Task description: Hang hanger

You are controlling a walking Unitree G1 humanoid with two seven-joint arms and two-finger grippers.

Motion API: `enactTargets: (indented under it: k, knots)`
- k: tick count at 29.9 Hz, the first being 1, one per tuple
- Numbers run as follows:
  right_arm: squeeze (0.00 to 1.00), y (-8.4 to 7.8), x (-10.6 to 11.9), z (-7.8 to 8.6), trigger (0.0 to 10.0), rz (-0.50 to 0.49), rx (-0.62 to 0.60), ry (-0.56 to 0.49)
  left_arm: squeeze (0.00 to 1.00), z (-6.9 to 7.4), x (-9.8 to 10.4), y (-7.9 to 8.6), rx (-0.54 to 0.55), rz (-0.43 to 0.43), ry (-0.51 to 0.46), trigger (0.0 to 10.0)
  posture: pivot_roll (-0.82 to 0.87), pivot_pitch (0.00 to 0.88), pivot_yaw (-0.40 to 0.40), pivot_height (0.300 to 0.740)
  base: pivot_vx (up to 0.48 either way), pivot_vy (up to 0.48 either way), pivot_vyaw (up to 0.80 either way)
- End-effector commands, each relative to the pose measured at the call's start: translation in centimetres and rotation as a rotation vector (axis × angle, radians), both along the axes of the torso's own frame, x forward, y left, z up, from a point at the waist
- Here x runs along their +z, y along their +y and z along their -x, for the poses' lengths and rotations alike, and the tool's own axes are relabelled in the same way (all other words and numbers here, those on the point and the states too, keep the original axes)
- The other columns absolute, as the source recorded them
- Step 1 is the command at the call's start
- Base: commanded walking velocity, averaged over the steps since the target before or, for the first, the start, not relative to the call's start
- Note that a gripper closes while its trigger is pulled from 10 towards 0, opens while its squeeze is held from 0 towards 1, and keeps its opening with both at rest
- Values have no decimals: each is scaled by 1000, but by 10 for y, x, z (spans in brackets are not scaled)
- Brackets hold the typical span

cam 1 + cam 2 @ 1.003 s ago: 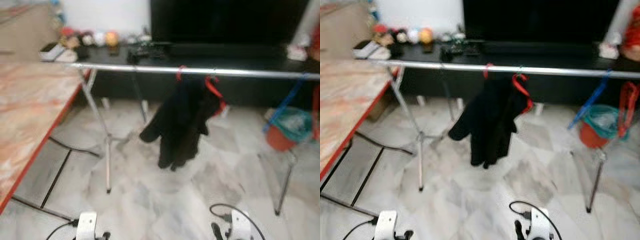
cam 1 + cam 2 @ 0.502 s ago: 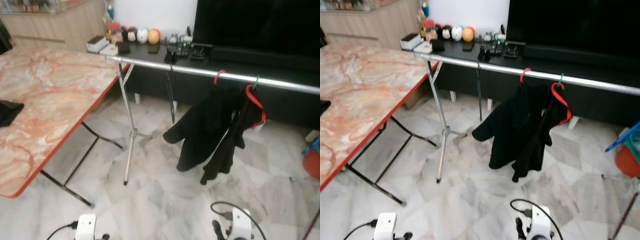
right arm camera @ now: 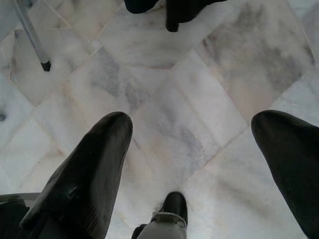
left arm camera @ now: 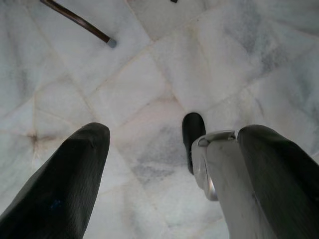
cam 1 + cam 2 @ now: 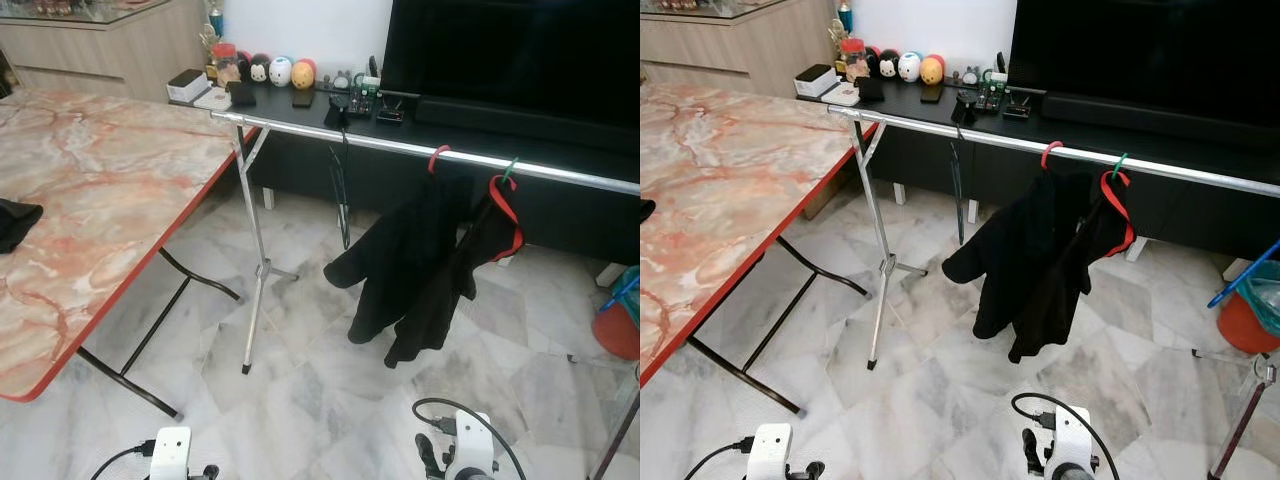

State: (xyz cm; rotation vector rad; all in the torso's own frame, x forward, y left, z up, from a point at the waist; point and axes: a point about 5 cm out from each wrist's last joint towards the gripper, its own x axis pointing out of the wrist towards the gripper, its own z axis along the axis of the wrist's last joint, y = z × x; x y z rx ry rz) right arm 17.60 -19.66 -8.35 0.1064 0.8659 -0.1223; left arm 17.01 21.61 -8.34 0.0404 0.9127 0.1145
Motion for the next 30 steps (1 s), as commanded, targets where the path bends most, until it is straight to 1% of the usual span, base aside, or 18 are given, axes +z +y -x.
enactTargets:
  k: [1, 8, 12, 20, 23, 30]
  knots:
    - [0, 0, 0, 1, 10000, -6, -5, 1, 0, 0, 0, 2, 10, 1, 5, 10000, -43, 0, -11, 740, 0, 300, 0]
    - [0, 0, -1, 1, 10000, -4, -3, 0, 0, 0, 0, 2, 15, 1, 6, 10000, -41, 0, -13, 740, 0, 290, 0]
    - [0, -4, -1, 4, 10000, -2, -12, 4, 0, 0, 0, 2, 14, -3, 7, 10000, -40, 0, -12, 740, 0, 274, 0]
    - [0, -5, -1, 4, 10000, -6, -17, 4, 0, -3, 2, 3, 14, 1, -21, 10000, -41, 0, -9, 740, 0, 0, 0]
    - [0, -4, -1, 3, 10000, -7, -18, 2, 0, -3, 2, 3, 8, -4, -17, 10000, -40, 0, -9, 740, 0, 0, 0]
    - [0, 1, 0, 0, 10000, -12, -10, -6, 0, -5, 3, 2, 9, 5, -23, 10000, -39, 0, -10, 740, 0, 0, 0]
